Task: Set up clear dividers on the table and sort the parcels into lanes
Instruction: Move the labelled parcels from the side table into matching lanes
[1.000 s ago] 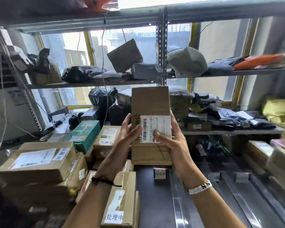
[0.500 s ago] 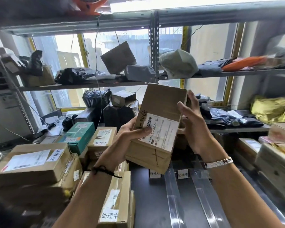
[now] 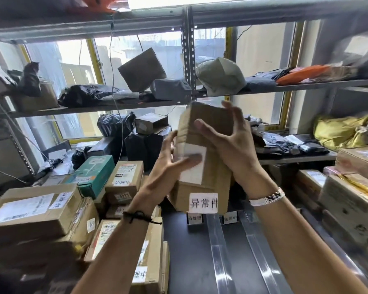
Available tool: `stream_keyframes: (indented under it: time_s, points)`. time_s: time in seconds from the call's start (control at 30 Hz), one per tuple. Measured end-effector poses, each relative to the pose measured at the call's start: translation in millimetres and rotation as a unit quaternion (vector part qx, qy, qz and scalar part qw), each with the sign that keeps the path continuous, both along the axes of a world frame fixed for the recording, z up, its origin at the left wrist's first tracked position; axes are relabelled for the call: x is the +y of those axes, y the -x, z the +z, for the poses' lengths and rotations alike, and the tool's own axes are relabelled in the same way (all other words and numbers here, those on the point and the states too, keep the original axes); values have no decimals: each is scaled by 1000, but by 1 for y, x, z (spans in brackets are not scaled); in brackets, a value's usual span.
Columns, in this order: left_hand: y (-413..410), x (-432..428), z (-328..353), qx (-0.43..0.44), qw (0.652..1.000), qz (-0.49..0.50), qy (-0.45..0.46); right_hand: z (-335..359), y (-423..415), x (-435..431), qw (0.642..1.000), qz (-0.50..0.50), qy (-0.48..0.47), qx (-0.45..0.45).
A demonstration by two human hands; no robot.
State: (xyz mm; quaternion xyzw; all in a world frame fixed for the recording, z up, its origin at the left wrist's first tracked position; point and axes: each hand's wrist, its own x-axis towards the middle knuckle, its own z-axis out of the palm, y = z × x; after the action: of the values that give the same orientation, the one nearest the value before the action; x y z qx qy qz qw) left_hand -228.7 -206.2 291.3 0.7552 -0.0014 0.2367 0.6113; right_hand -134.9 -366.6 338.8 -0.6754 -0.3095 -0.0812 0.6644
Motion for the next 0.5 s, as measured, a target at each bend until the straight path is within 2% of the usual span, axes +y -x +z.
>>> stream_keyframes:
  time_s: [0.07,0.13,0.17,0.23,0.5]
  points:
    - [-2,1,-2,-35,985,-43,163,-7,-3,-12,994,83,-30,70]
    - [-3,-1,-3,-47,969,-52,237,-19,-5,-19,972,194,-15,131]
    - [-5,-2,-4,-50,968,-45,241,-26,-4,-17,960,242,-20,140]
    - [-9,-6,-6,-58,972,-39,226,-36,-5,-11,949,277,-51,142]
    - [-20,-12,-13,-64,974,-47,211,-53,-19,-9,949,257,-61,171]
